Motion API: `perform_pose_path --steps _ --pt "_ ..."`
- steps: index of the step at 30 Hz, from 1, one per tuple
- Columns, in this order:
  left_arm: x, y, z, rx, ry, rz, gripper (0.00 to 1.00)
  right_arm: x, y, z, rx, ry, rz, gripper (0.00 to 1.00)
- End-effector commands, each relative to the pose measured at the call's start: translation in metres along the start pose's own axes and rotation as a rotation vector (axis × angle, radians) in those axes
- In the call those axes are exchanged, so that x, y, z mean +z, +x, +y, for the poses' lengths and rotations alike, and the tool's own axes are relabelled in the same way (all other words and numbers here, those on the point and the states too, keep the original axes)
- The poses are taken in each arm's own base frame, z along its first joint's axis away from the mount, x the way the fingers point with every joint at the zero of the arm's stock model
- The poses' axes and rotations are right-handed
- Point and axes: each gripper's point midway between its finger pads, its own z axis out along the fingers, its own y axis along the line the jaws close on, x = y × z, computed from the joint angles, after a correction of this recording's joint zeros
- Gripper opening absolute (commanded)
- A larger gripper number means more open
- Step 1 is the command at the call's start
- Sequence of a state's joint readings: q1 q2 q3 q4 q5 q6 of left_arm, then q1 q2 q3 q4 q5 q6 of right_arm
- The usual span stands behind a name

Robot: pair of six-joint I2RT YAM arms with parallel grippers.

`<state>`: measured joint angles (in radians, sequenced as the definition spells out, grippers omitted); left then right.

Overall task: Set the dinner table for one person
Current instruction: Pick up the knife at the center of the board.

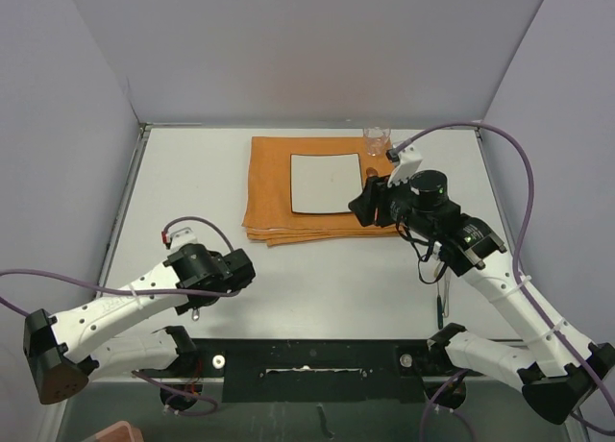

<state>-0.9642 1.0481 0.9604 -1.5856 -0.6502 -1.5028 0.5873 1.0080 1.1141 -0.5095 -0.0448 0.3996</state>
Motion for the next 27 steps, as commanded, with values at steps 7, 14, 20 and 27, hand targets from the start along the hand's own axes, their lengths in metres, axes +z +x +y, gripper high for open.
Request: perform_pose_path --steps 7,14,20,27 --pt "0.045 0.025 -0.016 -0.12 0.041 -0.037 0.56 -0.007 0.001 0.005 -0.017 -0.01 -0.002 0.51" --pt "0.069 0.036 -0.023 -0.145 0.135 0.079 0.56 -0.005 0.003 0.006 -0.023 -0.007 0.009 0.51" --pt "0.089 0.024 -0.037 -0.135 0.13 0.141 0.55 -0.004 0.0 0.008 -0.024 -0.011 0.006 0.5" --pt "0.105 0.021 -0.046 -0.132 0.112 0.178 0.55 -0.006 -0.002 0.003 -0.032 0.014 -0.004 0.5"
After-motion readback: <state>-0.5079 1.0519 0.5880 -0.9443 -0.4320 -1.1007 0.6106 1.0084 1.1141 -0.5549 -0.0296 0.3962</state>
